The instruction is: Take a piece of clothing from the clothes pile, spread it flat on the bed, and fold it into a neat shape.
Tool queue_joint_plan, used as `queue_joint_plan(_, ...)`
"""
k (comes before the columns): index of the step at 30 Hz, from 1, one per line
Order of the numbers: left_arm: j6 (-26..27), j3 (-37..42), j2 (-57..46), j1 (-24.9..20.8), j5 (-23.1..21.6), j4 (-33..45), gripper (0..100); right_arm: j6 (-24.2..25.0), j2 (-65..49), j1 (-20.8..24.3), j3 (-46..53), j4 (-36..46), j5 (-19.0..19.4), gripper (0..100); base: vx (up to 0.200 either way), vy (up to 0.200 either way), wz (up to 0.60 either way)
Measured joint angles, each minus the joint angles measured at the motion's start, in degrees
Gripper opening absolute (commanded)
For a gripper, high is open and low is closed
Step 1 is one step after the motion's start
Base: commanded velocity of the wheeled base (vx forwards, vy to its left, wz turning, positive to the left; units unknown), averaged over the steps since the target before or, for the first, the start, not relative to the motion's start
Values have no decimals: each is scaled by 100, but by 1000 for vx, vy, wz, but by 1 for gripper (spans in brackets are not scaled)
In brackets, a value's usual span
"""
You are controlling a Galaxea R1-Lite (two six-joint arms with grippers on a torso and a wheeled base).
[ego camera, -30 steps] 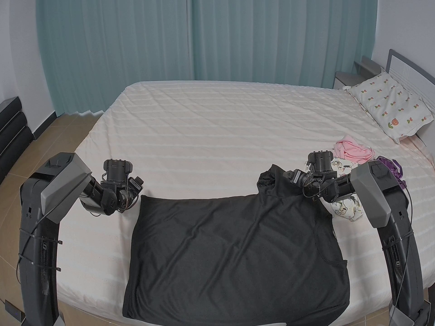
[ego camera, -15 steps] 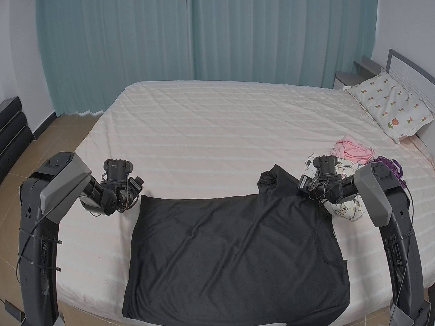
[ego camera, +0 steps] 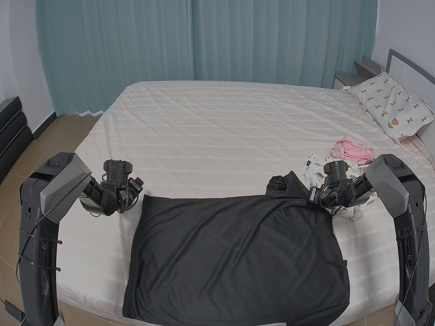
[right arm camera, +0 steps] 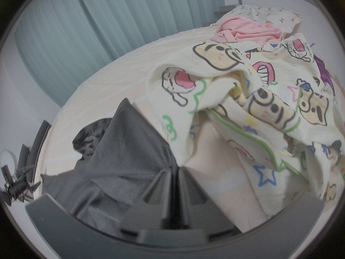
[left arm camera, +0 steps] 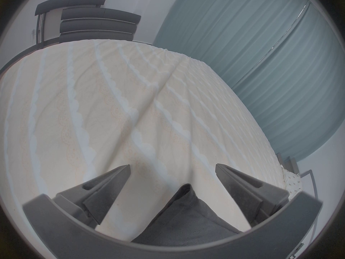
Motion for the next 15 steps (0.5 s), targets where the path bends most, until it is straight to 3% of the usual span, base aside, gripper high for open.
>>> queue_joint_plan(5, 5, 0, 2, -7, 0, 5, 100, -340, -285, 11, 400, 7, 185, 100, 0, 0, 0)
queue_joint_plan(9, 6, 0, 9, -7, 0, 7, 100, -317, -521, 18, 474, -26, 311, 100, 0, 0, 0)
queue_joint_plan(15, 5, 0, 11, -7, 0, 13, 100, 556, -691, 127, 205, -110, 523, 100, 0, 0, 0)
